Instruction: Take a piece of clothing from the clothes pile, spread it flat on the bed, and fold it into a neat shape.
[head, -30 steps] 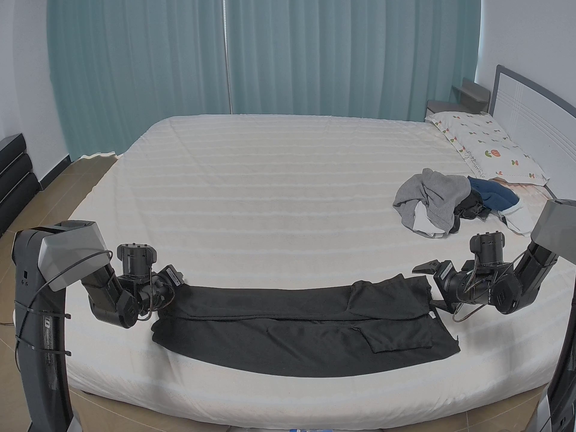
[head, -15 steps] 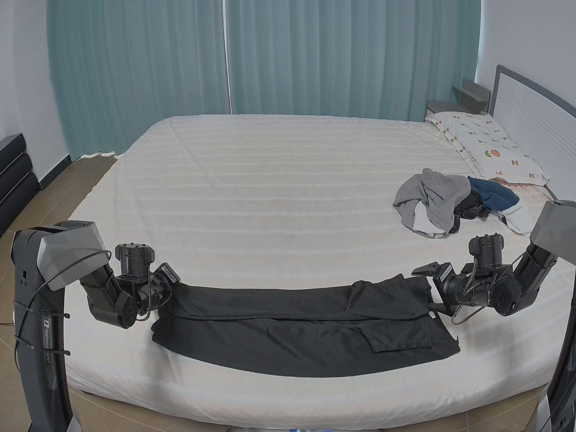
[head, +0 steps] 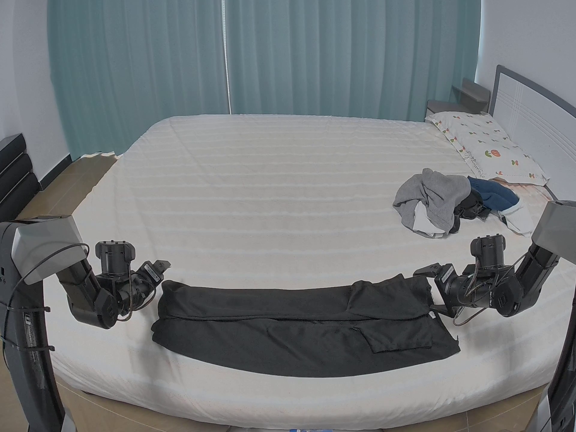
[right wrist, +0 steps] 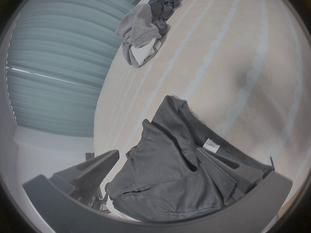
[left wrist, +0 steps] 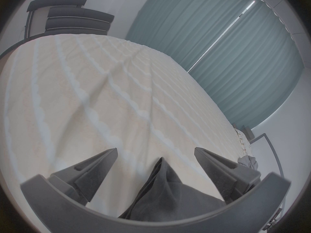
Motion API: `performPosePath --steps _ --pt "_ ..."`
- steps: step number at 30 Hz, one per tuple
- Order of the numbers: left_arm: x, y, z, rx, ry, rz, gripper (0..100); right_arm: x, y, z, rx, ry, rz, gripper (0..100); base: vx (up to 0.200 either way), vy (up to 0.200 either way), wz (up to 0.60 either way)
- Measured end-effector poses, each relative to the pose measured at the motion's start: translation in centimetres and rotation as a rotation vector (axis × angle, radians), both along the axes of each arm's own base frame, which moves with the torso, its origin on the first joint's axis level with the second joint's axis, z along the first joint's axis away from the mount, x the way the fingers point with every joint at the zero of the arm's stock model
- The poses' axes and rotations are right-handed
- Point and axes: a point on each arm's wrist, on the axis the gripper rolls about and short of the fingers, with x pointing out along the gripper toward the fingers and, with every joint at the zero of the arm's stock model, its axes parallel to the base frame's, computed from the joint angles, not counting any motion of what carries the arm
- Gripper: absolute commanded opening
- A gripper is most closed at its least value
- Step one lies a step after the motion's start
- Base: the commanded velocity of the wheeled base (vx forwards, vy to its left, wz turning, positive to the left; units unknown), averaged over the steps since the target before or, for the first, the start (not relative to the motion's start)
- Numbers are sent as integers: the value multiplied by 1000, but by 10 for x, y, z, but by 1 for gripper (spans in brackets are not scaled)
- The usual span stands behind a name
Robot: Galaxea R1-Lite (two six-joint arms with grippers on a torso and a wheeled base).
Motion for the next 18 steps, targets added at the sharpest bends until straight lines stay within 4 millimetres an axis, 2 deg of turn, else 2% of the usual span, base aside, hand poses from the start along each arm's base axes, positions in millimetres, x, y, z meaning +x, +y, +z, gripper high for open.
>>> performPosePath --steps 11,18 --pt "-62 -3 2 -19 -27 -122 100 -2 0 -2 20 12 21 100 0 0 0" --pt "-98 -12 -10 14 19 -210 100 -6 0 -4 30 27 33 100 0 0 0"
